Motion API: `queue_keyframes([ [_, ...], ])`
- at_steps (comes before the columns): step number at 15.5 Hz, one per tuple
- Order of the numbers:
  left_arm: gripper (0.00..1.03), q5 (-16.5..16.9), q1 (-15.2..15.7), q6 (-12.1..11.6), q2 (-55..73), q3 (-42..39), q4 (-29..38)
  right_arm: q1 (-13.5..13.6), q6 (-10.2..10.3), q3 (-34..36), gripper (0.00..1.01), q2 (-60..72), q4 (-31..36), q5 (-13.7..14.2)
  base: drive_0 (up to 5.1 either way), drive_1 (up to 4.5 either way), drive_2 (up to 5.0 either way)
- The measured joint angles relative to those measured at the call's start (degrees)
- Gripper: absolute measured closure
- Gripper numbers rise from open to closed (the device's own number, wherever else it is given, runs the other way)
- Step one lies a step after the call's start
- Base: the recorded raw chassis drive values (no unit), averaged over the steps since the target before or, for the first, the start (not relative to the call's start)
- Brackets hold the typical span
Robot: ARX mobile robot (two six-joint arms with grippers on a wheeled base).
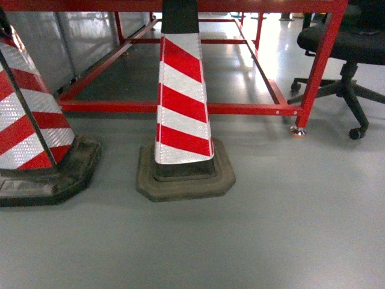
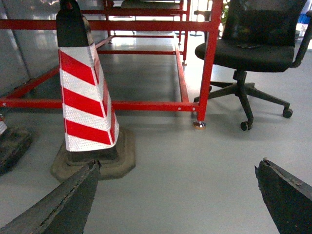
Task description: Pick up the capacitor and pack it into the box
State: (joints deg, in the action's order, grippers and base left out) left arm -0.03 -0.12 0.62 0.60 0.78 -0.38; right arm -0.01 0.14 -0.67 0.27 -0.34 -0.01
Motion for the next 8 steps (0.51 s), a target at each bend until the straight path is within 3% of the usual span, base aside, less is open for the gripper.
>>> queue_keyframes([
  [8, 0.60, 0.02, 0.00, 0.00, 0.00, 0.00, 0.09, 0.00, 0.00, 0.00, 0.03, 0.00, -0.02, 0.00, 0.0, 4.24, -4.2],
])
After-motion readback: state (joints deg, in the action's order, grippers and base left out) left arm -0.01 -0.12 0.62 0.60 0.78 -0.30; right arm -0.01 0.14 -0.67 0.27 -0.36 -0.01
